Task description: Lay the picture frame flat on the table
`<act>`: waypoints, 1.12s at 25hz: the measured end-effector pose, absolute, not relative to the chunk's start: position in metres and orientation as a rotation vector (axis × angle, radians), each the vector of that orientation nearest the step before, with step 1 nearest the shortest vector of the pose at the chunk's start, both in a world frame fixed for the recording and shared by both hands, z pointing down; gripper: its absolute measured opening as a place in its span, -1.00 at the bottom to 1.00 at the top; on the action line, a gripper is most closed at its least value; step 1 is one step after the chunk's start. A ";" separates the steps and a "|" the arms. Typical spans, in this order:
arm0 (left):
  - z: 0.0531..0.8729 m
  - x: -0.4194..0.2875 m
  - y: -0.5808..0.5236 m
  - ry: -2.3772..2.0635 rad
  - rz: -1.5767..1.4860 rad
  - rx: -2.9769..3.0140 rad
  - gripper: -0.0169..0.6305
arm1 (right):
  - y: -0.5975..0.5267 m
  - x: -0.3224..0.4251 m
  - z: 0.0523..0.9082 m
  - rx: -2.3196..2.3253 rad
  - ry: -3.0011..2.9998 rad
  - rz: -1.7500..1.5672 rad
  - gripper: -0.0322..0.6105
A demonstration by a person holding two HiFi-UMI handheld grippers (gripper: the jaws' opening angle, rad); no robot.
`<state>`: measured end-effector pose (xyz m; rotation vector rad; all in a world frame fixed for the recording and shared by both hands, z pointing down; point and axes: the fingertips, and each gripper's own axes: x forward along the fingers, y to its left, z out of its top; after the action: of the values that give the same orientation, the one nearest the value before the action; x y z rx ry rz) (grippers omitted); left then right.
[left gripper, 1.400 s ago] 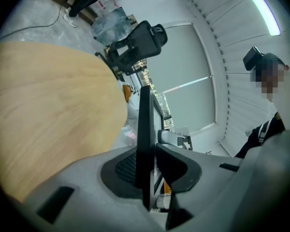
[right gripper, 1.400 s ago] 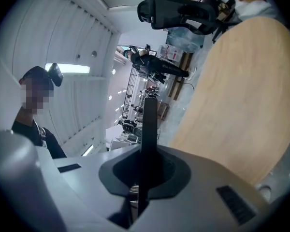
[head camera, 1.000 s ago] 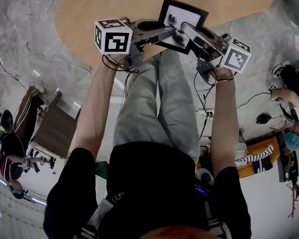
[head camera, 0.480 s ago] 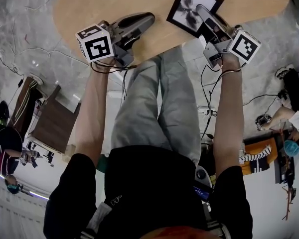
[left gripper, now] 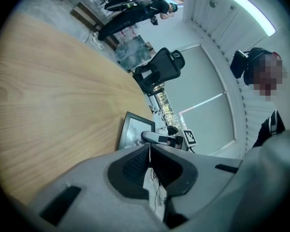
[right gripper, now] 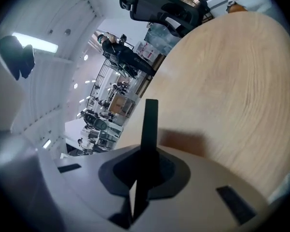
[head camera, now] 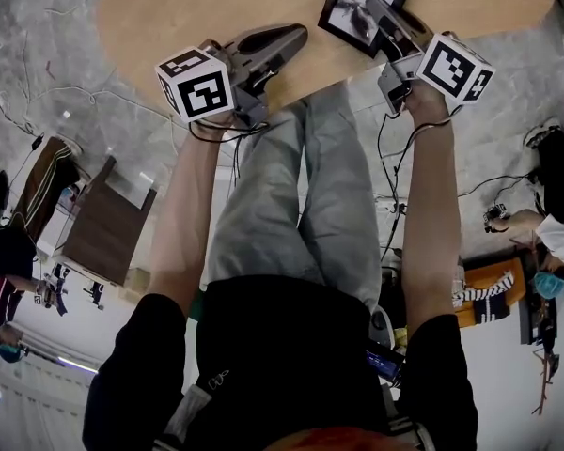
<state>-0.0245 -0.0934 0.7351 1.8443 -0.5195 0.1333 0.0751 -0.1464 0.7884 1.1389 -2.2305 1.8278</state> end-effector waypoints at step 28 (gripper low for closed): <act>0.710 -0.015 -0.093 -0.501 -0.019 1.825 -0.91 | -0.136 0.121 0.815 1.519 -1.851 1.110 -0.32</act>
<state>-0.0152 -0.0925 0.7102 1.8253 -0.5013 -0.0193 0.1208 -0.1363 0.8146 1.5191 -1.8509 1.1105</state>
